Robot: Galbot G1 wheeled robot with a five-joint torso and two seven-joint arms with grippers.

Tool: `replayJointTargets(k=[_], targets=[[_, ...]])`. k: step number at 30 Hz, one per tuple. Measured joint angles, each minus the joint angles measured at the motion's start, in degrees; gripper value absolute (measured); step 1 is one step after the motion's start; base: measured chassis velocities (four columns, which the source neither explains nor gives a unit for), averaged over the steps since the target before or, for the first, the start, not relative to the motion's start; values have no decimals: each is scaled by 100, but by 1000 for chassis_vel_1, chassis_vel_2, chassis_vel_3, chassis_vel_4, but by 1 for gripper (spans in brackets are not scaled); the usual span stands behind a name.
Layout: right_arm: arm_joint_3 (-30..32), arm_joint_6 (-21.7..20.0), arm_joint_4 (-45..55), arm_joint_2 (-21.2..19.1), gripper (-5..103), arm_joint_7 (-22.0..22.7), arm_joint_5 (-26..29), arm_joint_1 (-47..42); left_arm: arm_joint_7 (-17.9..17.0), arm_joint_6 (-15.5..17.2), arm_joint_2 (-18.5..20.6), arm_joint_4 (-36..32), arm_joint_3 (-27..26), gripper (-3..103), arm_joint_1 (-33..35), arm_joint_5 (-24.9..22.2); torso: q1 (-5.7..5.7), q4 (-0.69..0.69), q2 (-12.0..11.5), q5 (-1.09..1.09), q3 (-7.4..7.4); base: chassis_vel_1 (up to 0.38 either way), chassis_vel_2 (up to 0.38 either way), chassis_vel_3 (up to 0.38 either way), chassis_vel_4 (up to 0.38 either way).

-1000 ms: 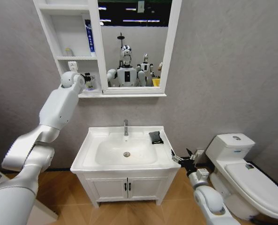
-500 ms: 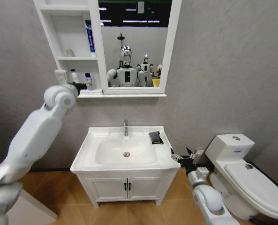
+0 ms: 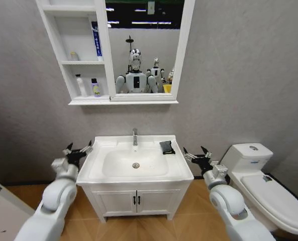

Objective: Move facial cleanser and shampoo from washbasin to cabinet, then wipe washbasin with towel.

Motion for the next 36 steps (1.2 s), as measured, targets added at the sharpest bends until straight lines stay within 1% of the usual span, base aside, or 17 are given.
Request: replayJointTargets(k=[2,6,7,9,12,22,26,29,33,34,36], targets=[[2,-2,-42,87,100,29,-38,-12,197,-64,-195,-68,-146,100,252,65,0,-2,0,0,0,0,0,0,0],[-16,-30,-46,204,100,29,-120,-32,282,-149,-313,-92,-162,100,369,95,0,-2,0,-2,1,0,0,0,0],[-16,-148,-26,243,100,-26,-225,-52,285,-171,-306,-118,-139,100,387,88,0,-3,-1,-1,1,0,0,0,0],[-1,-219,-17,251,100,-90,-314,-61,282,-173,-267,-125,-105,100,368,91,0,-3,-1,-3,1,0,0,0,0],[24,-234,-8,268,100,-132,-370,-69,272,-173,-194,-166,-19,100,355,108,1,-4,-1,-3,1,0,0,0,0],[62,-133,39,293,100,-160,-375,-177,257,-165,-126,-157,62,100,310,126,-1,-3,0,-4,1,-43,33,47,-45],[23,-127,34,285,100,-167,-374,-146,257,-170,-129,-144,62,100,307,130,0,-2,0,-3,1,-164,168,167,-167],[-42,-5,-65,310,100,-173,-405,-113,254,-171,-165,-147,33,100,313,128,4,-3,-2,-4,2,-201,208,207,-225],[-116,1,-193,310,100,-183,-429,-46,254,-171,-189,-174,19,100,334,127,5,-2,-3,-2,3,-200,196,182,-193],[-193,-55,-285,296,100,-151,-394,24,254,-172,-201,-188,18,100,351,127,12,-2,-5,-4,5,-123,120,136,-27],[-400,-277,-447,223,100,33,-134,204,222,-190,-212,-216,25,100,389,128,10,-2,-5,-1,4,-100,82,60,-22]])
